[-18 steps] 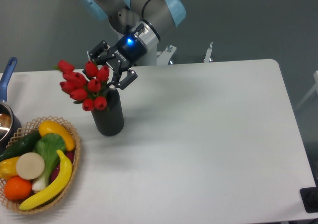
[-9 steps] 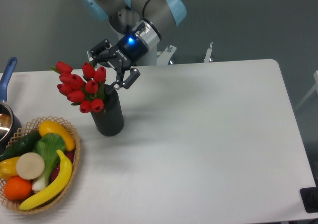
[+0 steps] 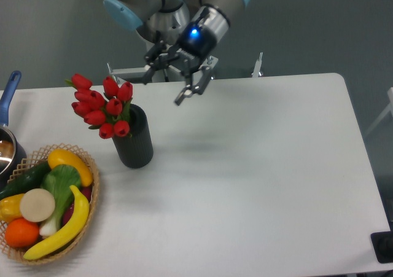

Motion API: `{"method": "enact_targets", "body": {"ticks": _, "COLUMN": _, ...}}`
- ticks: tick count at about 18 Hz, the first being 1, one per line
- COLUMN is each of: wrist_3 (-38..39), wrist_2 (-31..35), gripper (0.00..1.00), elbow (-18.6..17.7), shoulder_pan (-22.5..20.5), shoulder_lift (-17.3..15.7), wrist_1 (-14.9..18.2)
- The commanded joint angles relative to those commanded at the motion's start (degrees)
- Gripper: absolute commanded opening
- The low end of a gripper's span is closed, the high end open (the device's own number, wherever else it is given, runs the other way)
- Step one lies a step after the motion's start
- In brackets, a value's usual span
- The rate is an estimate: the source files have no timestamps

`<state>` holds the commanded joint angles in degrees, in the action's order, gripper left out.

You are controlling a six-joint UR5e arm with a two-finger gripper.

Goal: Insert the flowers into the vase

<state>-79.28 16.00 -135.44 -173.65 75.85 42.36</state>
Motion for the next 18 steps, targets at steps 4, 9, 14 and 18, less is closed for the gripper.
{"method": "enact_targets", "body": {"ticks": 4, "wrist_3": 0.1, "wrist_2": 0.0, "gripper": 1.0, "elbow": 4.6, "shoulder_pan": -7.7, "shoulder_lift": 1.7, "wrist_1": 0.1}}
{"method": "enact_targets", "body": {"ticks": 9, "wrist_3": 0.1, "wrist_2": 0.7, "gripper": 1.0, "elbow": 14.4, "shoulder_pan": -7.8, "shoulder_lift": 12.0, "wrist_1": 0.1}}
{"method": "enact_targets", "body": {"ticks": 14, "wrist_3": -0.1, "wrist_2": 20.2, "gripper": 1.0, "elbow": 22.8, "shoulder_pan": -4.5, "shoulder_lift": 18.7, "wrist_1": 0.0}}
{"method": "enact_targets", "body": {"ticks": 18, "wrist_3": -2.6, "wrist_2": 34.8, "gripper": 1.0, "elbow": 26.7, "shoulder_pan": -0.6, "shoulder_lift": 23.7, "wrist_1": -0.1}}
